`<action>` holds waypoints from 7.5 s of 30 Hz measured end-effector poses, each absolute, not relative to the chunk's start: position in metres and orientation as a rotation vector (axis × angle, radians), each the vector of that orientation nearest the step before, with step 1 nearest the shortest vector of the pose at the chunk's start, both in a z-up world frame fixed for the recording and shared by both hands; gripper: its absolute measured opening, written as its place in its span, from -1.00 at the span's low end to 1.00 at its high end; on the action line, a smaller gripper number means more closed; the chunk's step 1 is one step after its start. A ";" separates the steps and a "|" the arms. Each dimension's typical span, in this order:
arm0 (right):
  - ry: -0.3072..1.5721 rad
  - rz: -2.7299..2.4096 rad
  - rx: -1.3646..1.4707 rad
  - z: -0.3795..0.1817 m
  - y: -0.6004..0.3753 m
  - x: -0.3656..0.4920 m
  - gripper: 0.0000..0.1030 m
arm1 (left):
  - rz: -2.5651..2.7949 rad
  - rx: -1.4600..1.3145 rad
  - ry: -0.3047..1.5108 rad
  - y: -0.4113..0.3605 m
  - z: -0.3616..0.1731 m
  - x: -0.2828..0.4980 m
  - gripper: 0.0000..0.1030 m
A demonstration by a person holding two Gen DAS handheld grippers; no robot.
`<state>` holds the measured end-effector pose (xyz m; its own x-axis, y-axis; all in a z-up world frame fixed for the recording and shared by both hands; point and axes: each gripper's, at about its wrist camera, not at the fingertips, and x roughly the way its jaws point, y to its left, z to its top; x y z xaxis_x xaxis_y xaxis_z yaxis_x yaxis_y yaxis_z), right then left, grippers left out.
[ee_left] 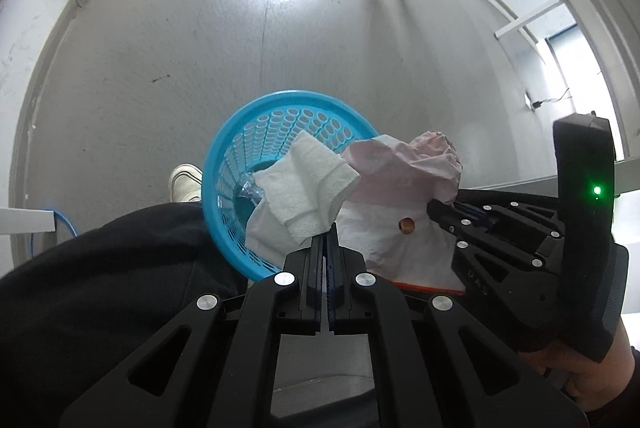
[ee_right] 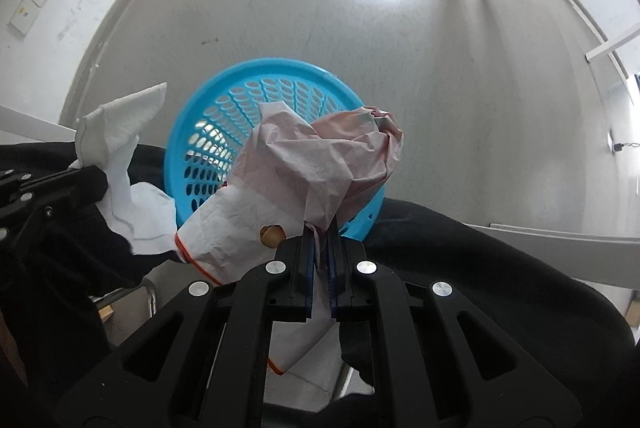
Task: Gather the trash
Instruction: 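Carry the tissue and paper bag down over the blue basket with both tools, then open the left tool and the right tool to drop tissue and bag into the basket, then raise both tools back up toward the trash on the table, then grasp the white plastic bag bundle with the left tool while the right tool grasps the white container, then carry the plastic bag bundle and white container down over the blue basket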
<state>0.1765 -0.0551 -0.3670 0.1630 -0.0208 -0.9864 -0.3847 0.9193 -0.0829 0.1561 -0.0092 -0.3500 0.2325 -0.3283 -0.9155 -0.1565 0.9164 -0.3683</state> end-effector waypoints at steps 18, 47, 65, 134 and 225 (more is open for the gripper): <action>1.538 0.205 -0.347 -0.451 -0.048 0.218 -0.90 | -0.076 -0.382 1.493 -0.019 -0.396 0.191 -0.99; 1.345 0.373 -0.211 -0.332 -0.058 0.155 -0.08 | 0.024 -0.402 1.252 0.010 -0.303 0.129 -0.29; 1.110 0.542 -0.204 -0.208 -0.100 0.062 0.30 | -0.020 -0.286 1.018 -0.001 -0.192 0.024 0.24; 0.793 0.240 0.006 0.010 -0.040 0.285 0.62 | 0.160 -0.163 0.803 0.082 -0.006 0.232 0.82; 0.900 0.594 -0.173 -0.128 -0.131 -0.038 0.20 | -0.131 -0.253 0.883 -0.036 -0.140 -0.053 -0.12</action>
